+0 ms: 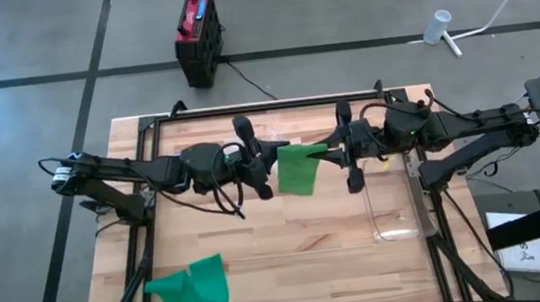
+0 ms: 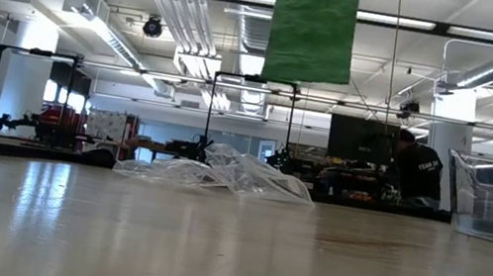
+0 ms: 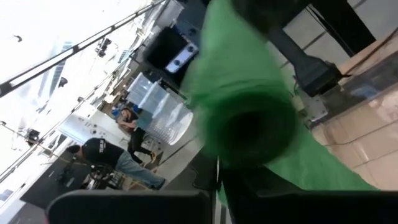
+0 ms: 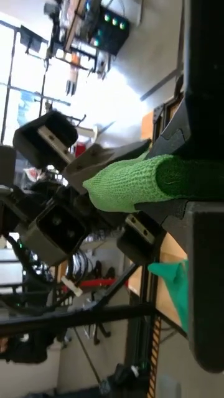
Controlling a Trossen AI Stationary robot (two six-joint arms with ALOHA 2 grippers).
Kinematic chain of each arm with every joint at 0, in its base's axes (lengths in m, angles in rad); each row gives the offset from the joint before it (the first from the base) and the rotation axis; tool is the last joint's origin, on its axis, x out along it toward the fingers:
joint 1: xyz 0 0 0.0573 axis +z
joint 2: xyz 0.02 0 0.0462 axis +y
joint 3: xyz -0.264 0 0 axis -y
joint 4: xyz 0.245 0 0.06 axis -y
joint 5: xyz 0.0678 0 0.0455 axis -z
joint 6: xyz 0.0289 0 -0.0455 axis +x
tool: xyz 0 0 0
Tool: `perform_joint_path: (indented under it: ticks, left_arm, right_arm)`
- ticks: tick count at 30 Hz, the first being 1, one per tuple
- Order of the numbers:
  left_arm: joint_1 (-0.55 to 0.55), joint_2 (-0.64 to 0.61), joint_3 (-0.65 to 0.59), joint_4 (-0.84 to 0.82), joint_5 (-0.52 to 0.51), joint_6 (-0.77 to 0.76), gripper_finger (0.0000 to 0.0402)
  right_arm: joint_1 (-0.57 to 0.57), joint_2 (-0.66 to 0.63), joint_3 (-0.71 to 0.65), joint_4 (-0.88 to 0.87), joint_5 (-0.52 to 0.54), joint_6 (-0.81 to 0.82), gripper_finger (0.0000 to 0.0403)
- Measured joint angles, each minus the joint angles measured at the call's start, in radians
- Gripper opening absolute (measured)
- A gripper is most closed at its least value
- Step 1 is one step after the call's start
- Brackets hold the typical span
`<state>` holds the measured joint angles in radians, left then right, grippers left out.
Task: Roll bandage
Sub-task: Roll the green bandage
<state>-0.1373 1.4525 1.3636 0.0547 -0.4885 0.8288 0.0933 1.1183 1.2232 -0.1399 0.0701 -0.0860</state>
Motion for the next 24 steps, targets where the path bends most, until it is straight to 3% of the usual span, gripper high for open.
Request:
perform_joint_path:
  ticks: [24]
  left_arm:
    - [0.009, 0.002, 0.063, 0.101, -0.003, 0.071, 0.0]
  right_arm:
    - [-0.027, 0.009, -0.003, -0.182, -0.048, 0.019, 0.0034]
